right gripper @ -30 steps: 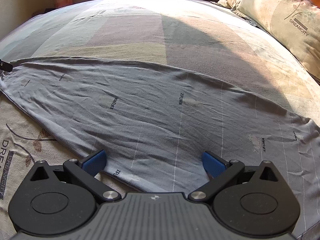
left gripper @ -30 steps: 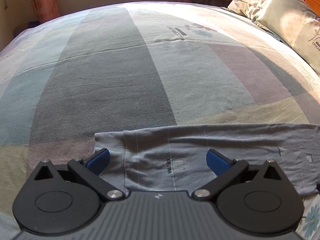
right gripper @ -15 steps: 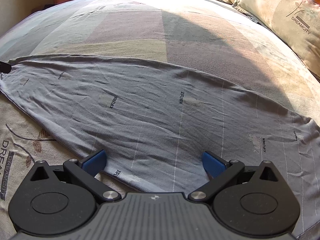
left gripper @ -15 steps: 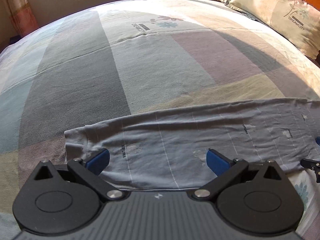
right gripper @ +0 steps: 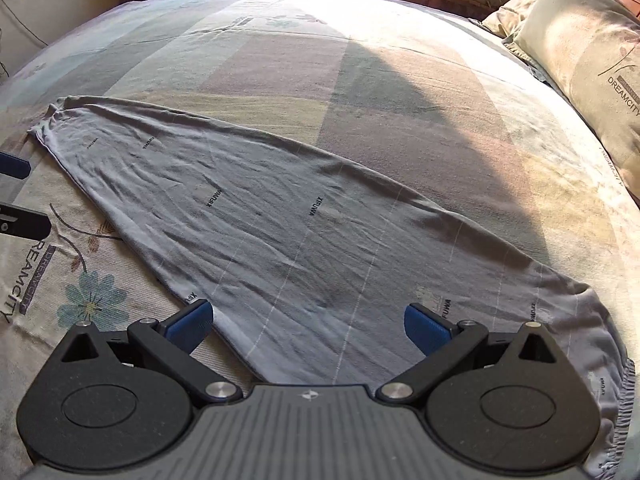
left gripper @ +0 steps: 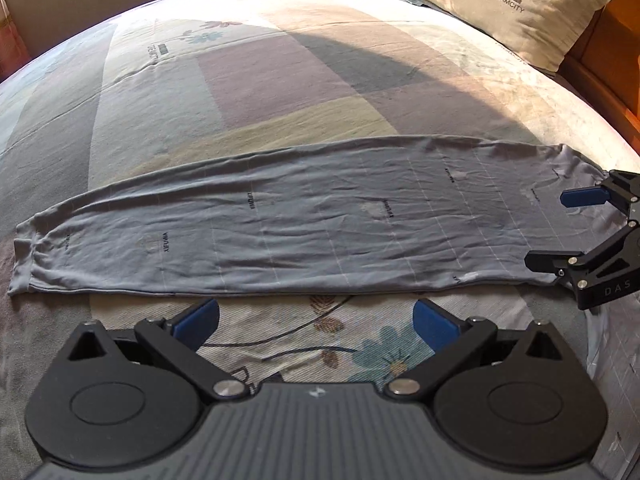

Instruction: Fold clothes

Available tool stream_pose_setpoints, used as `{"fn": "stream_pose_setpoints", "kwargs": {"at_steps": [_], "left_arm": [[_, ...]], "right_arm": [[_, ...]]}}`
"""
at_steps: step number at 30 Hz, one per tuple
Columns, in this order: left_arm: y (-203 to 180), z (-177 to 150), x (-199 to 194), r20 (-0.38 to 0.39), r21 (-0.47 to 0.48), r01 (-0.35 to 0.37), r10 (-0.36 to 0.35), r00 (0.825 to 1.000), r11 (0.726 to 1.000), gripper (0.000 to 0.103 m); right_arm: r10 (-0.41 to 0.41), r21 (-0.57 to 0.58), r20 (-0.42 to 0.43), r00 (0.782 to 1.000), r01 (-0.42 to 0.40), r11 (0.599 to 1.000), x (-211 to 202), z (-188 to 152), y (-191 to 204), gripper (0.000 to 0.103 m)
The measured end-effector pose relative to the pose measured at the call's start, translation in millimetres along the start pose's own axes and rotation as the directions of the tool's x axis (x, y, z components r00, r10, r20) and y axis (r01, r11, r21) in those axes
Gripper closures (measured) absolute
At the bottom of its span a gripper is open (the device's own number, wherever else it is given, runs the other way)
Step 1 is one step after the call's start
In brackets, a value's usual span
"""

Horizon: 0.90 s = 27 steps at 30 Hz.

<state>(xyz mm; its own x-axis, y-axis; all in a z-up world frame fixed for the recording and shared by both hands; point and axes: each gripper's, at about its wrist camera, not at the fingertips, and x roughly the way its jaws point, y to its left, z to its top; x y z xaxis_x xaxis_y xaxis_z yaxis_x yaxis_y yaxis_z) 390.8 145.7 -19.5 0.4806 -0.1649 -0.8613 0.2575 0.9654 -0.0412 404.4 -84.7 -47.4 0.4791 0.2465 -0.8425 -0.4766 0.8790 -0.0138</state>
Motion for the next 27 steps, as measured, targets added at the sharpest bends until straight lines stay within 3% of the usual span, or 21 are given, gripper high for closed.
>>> {"fn": "stream_pose_setpoints", "kwargs": {"at_steps": [7,10,13,16,20,25,27], "left_arm": [[-93.9,34.6,36.9,0.002,0.034,0.092,-0.092,0.996,0.995,0.001],[-123.8,31.4,62.5,-0.017,0.072,0.115,-0.114,0.993,0.991,0.001],[-139.1,27.5,89.4,-0.069,0.075,0.120,-0.115,0.991,0.990,0.001],[-143.1,22.1,109.8,-0.121,0.060,0.080,-0.073,0.990,0.995,0.001],[-143.8,27.4,100.8,-0.123,0.045,0.076,-0.070,0.990,0.996,0.001],[-149.5,32.0,75.2,-0.091,0.033,0.110,-0.107,0.990,0.993,0.001],[-158.5,28.0,75.9,-0.087,0.064,0.119,-0.114,0.990,0.991,0.001]], "right_arm": [[0.085,0.083,-0.105,0.991,-0.077,0.994,-1.2,-40.7,-66.5,0.000],[0.126,0.126,-0.152,0.980,-0.107,0.986,2.6,-58.7,-92.6,0.000],[0.142,0.129,-0.120,0.983,-0.126,0.984,1.1,-64.9,-97.2,0.000],[0.126,0.039,-0.112,0.986,-0.123,0.992,1.1,-69.7,-91.4,0.000],[0.118,-0.041,-0.129,0.985,-0.124,0.991,-1.3,-71.0,-89.0,0.000],[0.151,0.011,-0.175,0.973,-0.152,0.988,-22.0,-68.6,-110.5,0.000],[0.129,0.018,-0.188,0.974,-0.128,0.992,-31.0,-77.5,-120.4,0.000]]}}
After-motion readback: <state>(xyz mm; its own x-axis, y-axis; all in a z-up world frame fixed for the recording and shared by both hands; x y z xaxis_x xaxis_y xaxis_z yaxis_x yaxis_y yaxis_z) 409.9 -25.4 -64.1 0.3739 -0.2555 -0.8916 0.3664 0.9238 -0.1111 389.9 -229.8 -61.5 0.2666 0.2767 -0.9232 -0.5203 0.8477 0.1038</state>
